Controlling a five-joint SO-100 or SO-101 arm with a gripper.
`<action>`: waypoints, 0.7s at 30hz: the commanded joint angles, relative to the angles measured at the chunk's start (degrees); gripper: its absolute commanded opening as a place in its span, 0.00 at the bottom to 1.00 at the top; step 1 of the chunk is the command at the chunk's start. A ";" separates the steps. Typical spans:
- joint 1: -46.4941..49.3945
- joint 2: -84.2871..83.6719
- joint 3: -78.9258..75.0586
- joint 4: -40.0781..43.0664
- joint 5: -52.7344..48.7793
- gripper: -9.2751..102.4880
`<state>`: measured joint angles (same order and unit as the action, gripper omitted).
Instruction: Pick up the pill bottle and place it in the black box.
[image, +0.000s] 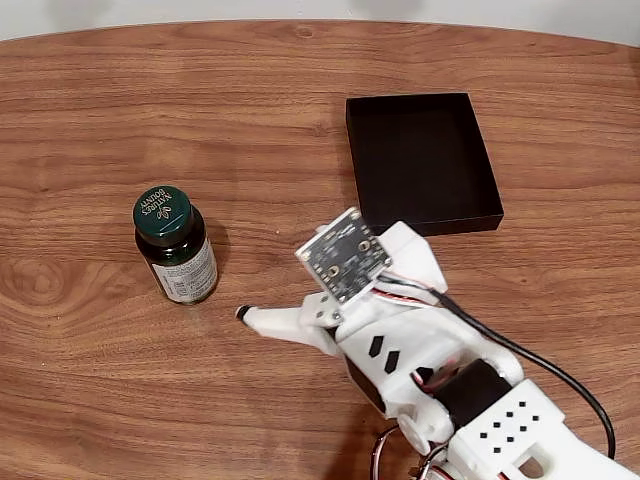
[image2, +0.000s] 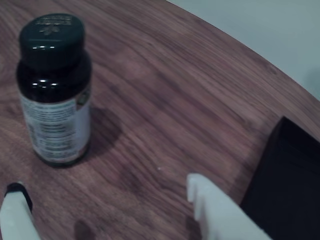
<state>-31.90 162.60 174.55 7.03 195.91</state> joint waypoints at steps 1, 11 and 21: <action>-3.25 -1.49 -1.05 -4.31 1.67 0.39; -10.99 -15.64 -1.76 -25.93 -2.55 0.41; -13.18 -30.41 -2.02 -43.07 -7.38 0.45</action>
<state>-44.65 134.82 174.55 -31.46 189.23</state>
